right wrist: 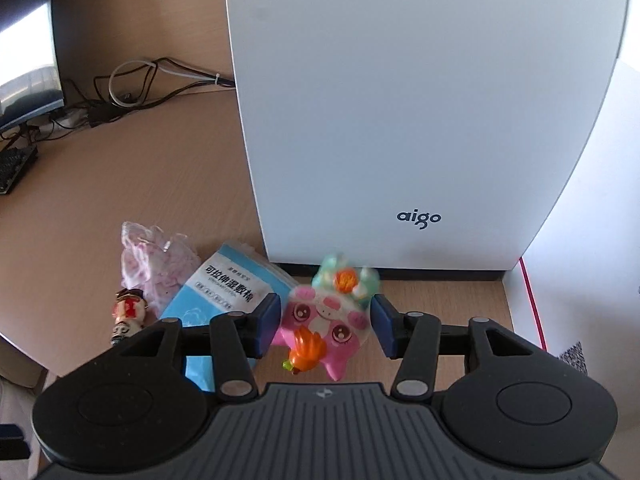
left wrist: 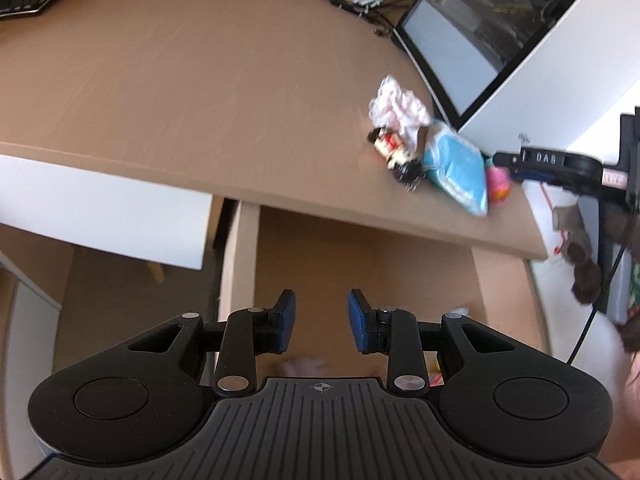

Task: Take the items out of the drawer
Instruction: 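Release the pink pig toy on the desk with the right gripper while the left gripper returns to the drawer, then grasp the grey bunny in the drawer with the left gripper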

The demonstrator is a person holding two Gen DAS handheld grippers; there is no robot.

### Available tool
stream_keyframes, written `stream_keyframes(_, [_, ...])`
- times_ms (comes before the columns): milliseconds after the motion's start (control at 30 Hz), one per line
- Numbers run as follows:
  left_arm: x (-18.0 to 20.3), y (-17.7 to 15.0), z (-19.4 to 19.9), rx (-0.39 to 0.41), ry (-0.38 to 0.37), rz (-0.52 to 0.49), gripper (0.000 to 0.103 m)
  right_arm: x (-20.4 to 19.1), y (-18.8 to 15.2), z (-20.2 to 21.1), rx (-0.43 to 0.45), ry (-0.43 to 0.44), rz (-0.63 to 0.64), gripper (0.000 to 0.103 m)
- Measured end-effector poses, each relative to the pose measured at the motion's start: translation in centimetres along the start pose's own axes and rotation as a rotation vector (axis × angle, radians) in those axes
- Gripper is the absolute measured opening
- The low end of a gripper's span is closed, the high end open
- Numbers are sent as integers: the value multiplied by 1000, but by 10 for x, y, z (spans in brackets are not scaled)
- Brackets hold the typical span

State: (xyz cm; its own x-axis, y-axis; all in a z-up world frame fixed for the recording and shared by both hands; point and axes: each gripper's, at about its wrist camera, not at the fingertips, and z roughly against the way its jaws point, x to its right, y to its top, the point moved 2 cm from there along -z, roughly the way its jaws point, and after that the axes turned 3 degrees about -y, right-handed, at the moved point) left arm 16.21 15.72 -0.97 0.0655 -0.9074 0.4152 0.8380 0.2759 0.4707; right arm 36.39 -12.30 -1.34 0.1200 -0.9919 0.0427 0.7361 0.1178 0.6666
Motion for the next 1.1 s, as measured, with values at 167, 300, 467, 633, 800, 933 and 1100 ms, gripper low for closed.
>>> stream_keyframes(167, [12, -5, -7, -51, 1, -116, 32, 0, -8, 5, -3, 1, -12, 57])
stream_keyframes(300, [38, -14, -28, -191, -23, -322, 32, -1, -15, 23, 18, 22, -19, 71])
stream_keyframes(467, [65, -31, -61, -327, 44, -581, 32, 0, -30, 49, 16, 71, -43, 72])
stream_keyframes(633, [63, -34, -88, -415, 111, -662, 33, 14, -50, 72, 3, 72, -77, 80])
stream_keyframes(800, [58, -37, -112, -505, 152, -708, 33, 23, -70, 70, -62, 53, -101, 83])
stream_keyframes(933, [55, -43, -135, -588, 182, -733, 34, 27, -86, 66, -113, 37, -88, 83])
stream_keyframes(1100, [50, -43, -148, -603, 169, -701, 33, 31, -100, 67, -141, 17, -70, 85])
